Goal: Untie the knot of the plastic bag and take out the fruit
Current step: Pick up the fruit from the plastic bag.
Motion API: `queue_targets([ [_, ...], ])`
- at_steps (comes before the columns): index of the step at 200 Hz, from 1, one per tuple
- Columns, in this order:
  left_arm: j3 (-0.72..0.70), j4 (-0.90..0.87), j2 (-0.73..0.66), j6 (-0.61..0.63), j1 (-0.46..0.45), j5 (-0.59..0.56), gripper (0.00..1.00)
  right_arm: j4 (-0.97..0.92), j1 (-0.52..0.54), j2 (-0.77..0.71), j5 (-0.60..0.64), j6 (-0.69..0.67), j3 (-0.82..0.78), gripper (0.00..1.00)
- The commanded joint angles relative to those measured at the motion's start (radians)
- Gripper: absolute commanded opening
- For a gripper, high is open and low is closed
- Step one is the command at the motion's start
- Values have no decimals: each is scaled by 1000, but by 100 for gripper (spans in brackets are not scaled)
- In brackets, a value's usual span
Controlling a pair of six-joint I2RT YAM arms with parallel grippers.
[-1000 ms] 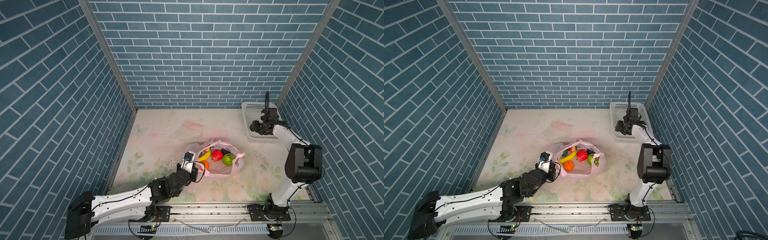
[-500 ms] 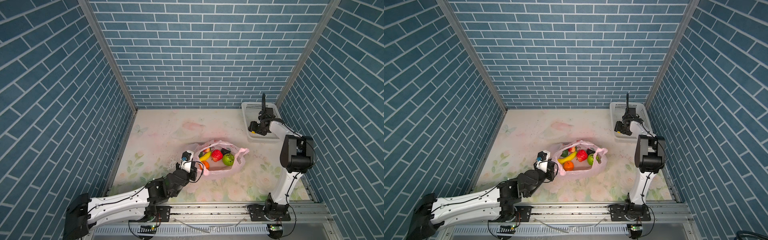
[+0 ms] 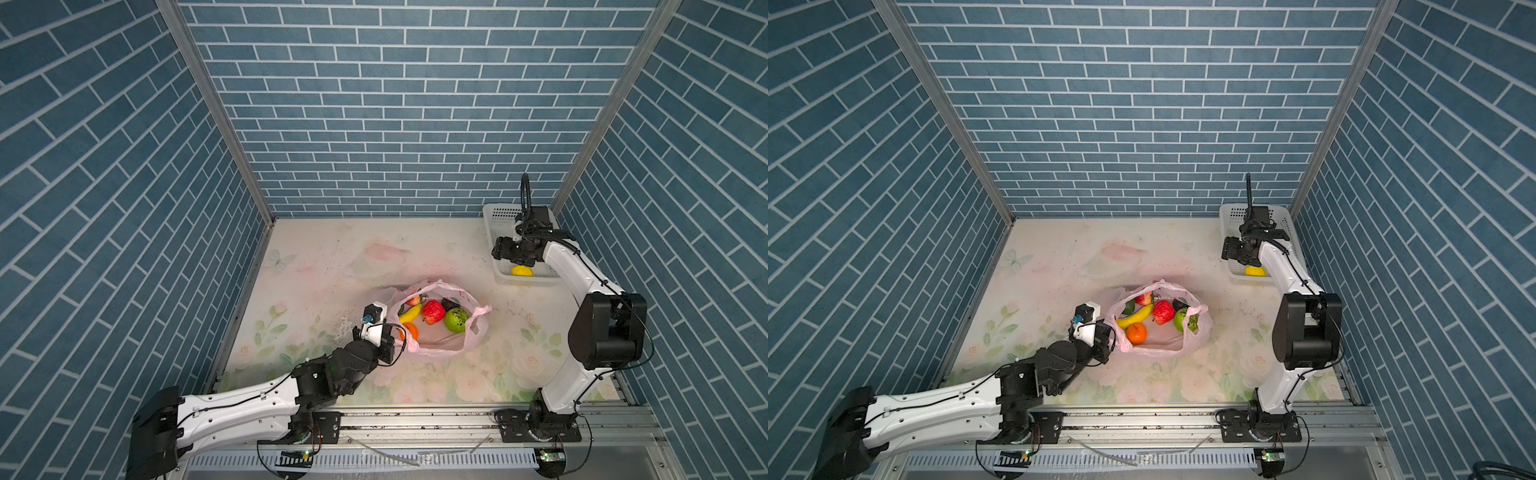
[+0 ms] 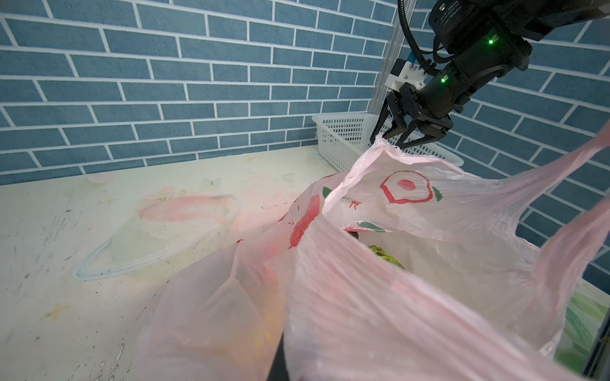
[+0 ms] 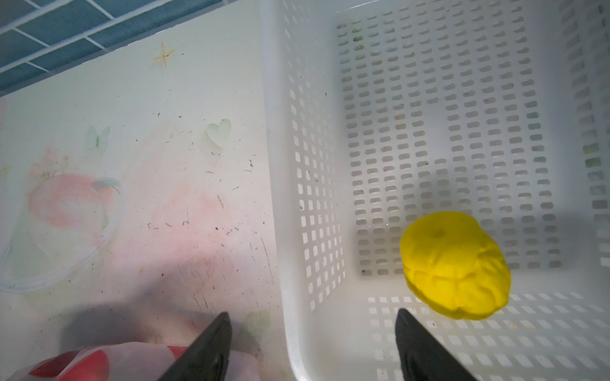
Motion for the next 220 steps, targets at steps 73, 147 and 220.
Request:
queue_targets([
  [73, 20, 20, 11, 10, -5, 13, 8, -215, 396, -268, -170, 81, 123, 78],
  [147, 3, 16, -29, -14, -5, -8, 8, -234, 682, -356, -96, 229, 39, 77],
  [220, 21, -34, -49, -34, 3, -9, 9, -158, 896, -395, 181, 198, -224, 72],
])
